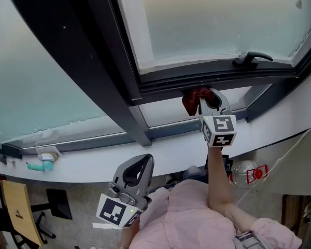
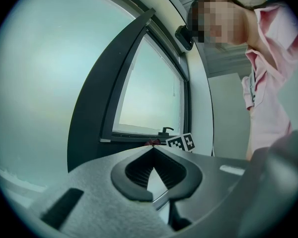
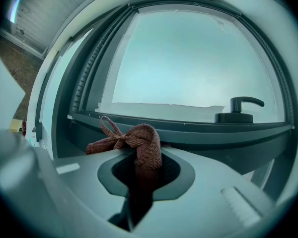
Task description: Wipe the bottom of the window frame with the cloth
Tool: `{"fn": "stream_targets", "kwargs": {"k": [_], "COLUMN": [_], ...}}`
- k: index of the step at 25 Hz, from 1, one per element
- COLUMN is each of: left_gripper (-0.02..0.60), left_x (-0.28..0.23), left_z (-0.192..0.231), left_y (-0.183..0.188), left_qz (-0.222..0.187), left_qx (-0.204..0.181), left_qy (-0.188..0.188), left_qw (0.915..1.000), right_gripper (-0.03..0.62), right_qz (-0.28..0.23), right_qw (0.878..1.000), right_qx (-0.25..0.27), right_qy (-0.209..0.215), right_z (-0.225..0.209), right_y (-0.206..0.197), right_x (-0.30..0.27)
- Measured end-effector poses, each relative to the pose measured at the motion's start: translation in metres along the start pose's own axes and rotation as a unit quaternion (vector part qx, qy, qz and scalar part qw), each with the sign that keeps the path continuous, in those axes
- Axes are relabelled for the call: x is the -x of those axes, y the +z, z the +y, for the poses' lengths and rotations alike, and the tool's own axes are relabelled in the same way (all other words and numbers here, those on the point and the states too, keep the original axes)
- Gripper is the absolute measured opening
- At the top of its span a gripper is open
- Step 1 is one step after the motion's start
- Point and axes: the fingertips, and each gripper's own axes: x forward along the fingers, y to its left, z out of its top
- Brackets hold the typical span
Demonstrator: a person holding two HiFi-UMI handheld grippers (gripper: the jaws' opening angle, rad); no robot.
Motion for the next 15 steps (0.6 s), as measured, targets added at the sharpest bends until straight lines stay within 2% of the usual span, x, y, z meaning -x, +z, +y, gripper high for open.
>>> {"fn": "stream_targets", "kwargs": {"k": [7, 12, 15], "left_gripper": [0.000, 0.000, 0.000], "left_x": [0.008, 0.014, 0.014], "left_z": [0.010, 0.017, 0.018], "left_y": [-0.001, -0.003, -0.002], "left_qz": [-0.001, 0.000, 0.003], "left_qx": [0.005, 0.011, 0.014], "left_qy": [0.011, 0.017, 0.011], "left_qw": [0.9999, 0.9998, 0.9998], "right_gripper": [0.055, 0.055, 0.057], "right_qz": [0.000, 0.006, 0.018], "right_qw": [1.000, 1.000, 0.999], "right_qx": [-0.003, -0.018, -0.028], "right_qy": [0.003, -0.010, -0.032], "right_z": [-0.002, -0.002, -0.002], "right_y": [0.000, -0.001, -0.001], "right_x": [0.000, 0.001, 0.000]}}
